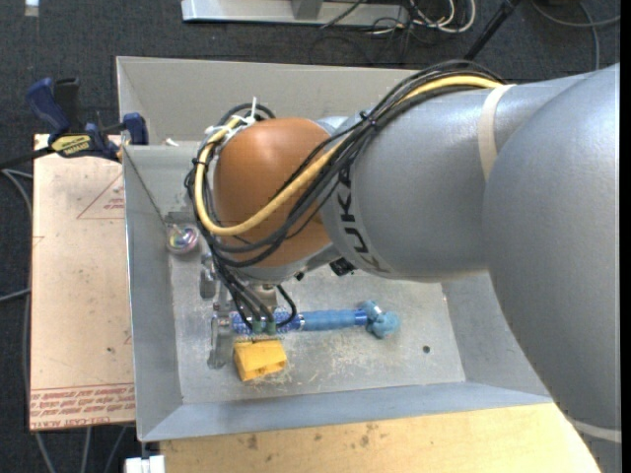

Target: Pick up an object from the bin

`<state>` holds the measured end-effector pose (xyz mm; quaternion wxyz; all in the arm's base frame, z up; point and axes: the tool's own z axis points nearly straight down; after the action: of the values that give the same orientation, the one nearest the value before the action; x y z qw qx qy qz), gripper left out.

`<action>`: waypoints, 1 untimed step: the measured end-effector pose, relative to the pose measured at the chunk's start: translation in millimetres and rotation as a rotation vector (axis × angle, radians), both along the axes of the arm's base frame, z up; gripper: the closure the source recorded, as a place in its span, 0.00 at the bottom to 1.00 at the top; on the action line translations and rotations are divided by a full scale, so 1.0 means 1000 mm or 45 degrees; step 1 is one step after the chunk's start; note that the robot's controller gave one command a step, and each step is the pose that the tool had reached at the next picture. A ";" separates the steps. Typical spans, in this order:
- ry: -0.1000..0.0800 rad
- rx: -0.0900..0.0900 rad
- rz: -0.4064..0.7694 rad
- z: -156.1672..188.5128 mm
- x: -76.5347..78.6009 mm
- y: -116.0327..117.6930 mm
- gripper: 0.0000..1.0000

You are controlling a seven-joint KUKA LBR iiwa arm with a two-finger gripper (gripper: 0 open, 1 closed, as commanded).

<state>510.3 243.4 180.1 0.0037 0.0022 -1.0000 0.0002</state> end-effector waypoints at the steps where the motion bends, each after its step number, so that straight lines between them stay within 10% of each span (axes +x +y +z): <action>1: -0.005 -0.001 0.128 -0.113 -0.012 -0.103 0.00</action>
Offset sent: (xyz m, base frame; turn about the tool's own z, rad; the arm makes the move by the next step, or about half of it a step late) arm -0.0119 -0.0998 -0.1101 -0.1064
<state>498.3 140.3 67.6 0.0018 0.0523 -0.9986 0.0006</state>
